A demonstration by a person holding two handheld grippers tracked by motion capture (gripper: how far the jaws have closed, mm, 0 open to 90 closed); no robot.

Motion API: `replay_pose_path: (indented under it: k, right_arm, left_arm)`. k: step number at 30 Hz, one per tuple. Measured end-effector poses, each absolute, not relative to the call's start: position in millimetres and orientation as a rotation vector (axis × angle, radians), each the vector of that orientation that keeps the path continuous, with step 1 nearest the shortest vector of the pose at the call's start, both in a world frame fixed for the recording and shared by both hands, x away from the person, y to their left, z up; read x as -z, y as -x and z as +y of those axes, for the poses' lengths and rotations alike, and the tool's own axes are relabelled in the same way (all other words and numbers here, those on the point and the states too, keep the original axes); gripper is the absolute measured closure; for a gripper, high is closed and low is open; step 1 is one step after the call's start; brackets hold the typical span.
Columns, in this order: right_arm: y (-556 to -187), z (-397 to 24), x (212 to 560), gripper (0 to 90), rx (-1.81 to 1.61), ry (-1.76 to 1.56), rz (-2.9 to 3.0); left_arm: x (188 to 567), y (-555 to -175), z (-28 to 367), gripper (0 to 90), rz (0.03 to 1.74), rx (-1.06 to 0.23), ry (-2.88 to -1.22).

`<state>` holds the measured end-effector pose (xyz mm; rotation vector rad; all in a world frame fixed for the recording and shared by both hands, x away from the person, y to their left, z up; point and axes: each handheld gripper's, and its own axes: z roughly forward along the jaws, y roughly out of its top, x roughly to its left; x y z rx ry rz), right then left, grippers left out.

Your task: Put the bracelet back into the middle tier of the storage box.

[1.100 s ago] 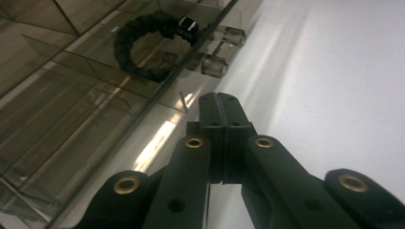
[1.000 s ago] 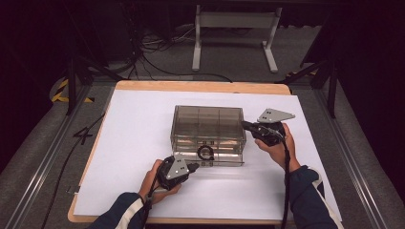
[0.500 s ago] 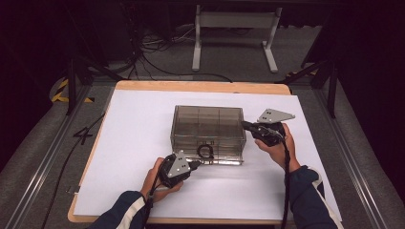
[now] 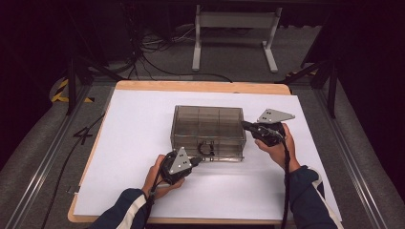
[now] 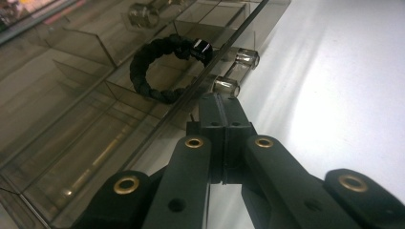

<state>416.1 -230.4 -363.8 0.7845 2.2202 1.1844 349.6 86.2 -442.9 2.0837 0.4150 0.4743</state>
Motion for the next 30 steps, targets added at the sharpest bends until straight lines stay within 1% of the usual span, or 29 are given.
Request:
replay_pose_path:
  k: [30]
  right_arm:
    - [-415,-230,364,90.0,-1.182,-0.785,2.221]
  left_arm:
    - [443,-363,83,89.8,0.426,-0.523,-2.083]
